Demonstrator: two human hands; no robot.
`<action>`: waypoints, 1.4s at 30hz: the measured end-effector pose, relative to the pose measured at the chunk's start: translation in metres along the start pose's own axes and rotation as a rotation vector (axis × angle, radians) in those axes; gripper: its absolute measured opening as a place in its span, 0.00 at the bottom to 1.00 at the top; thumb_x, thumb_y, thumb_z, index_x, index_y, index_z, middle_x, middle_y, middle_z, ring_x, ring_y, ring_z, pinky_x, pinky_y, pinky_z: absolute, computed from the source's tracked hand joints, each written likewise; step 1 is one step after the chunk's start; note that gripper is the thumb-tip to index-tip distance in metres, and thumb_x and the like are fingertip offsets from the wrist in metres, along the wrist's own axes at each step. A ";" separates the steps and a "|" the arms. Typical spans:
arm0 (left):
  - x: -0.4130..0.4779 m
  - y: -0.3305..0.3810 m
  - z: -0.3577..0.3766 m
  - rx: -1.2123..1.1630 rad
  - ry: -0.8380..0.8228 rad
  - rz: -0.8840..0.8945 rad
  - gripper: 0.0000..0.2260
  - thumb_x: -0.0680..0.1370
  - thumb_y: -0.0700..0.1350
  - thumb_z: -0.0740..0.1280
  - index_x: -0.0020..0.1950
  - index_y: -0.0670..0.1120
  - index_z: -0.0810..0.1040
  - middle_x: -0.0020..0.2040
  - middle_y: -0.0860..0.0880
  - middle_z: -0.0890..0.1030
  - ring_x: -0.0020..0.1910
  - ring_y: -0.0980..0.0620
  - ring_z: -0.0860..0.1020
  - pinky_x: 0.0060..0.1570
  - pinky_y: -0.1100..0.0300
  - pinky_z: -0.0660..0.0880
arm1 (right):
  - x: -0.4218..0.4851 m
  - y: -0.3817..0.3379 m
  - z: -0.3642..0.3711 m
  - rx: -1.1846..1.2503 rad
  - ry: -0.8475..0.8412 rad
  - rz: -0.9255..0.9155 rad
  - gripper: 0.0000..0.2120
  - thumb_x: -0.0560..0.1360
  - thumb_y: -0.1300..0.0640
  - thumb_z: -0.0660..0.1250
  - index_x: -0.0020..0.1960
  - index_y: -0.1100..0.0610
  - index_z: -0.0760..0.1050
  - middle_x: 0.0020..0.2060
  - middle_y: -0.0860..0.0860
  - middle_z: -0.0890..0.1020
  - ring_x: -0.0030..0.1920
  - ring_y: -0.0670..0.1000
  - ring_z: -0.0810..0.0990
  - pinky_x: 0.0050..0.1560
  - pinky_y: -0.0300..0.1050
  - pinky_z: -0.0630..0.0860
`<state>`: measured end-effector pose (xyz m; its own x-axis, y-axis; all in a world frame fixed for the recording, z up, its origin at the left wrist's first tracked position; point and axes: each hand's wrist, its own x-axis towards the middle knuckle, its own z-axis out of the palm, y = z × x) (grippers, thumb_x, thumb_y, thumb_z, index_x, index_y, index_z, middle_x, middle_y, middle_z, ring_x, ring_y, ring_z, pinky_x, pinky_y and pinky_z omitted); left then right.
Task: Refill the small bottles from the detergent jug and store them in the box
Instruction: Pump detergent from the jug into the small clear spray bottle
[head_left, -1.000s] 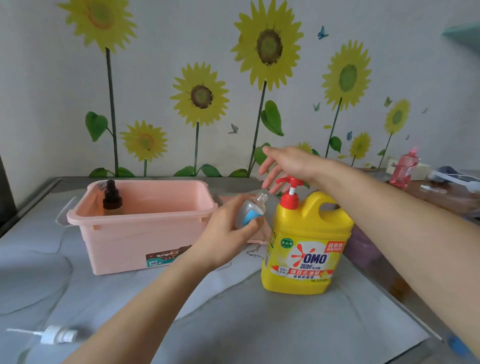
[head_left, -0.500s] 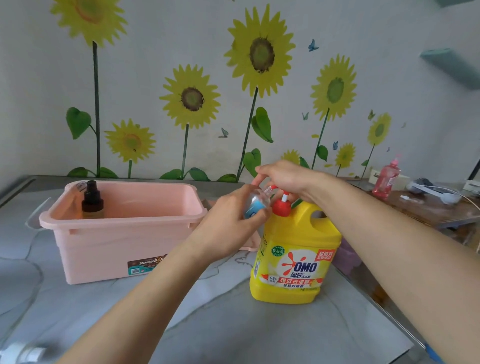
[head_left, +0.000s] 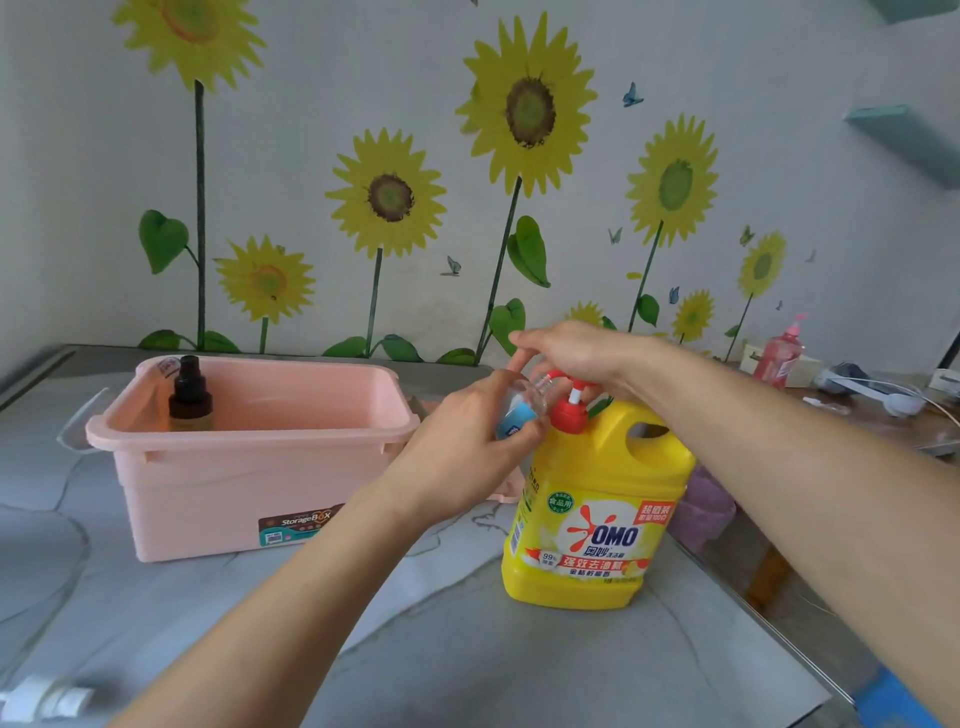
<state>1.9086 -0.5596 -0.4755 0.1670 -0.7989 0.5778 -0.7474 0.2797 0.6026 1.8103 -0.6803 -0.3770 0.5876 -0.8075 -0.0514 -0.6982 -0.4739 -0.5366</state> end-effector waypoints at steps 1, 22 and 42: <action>0.000 0.000 0.000 -0.001 0.003 -0.002 0.15 0.80 0.55 0.65 0.65 0.53 0.73 0.52 0.54 0.79 0.43 0.57 0.76 0.39 0.57 0.70 | 0.001 0.000 0.002 -0.026 0.008 -0.009 0.22 0.83 0.42 0.52 0.52 0.53 0.81 0.56 0.55 0.81 0.55 0.56 0.81 0.43 0.48 0.72; 0.002 -0.003 0.000 0.001 0.037 -0.008 0.14 0.80 0.55 0.65 0.64 0.53 0.74 0.51 0.52 0.80 0.42 0.54 0.79 0.42 0.50 0.79 | -0.003 -0.003 0.005 -0.076 0.008 -0.032 0.24 0.84 0.41 0.50 0.59 0.53 0.79 0.50 0.53 0.80 0.57 0.58 0.79 0.54 0.54 0.71; 0.002 0.000 -0.005 0.079 0.031 -0.036 0.20 0.78 0.59 0.63 0.67 0.51 0.72 0.53 0.51 0.80 0.47 0.49 0.79 0.45 0.48 0.78 | -0.005 -0.003 0.005 -0.070 -0.026 -0.052 0.25 0.83 0.38 0.49 0.63 0.52 0.78 0.49 0.56 0.83 0.55 0.55 0.82 0.54 0.52 0.65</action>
<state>1.9124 -0.5588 -0.4719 0.2133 -0.7907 0.5739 -0.7887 0.2073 0.5788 1.8117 -0.6734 -0.3789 0.6339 -0.7719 -0.0474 -0.6924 -0.5392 -0.4793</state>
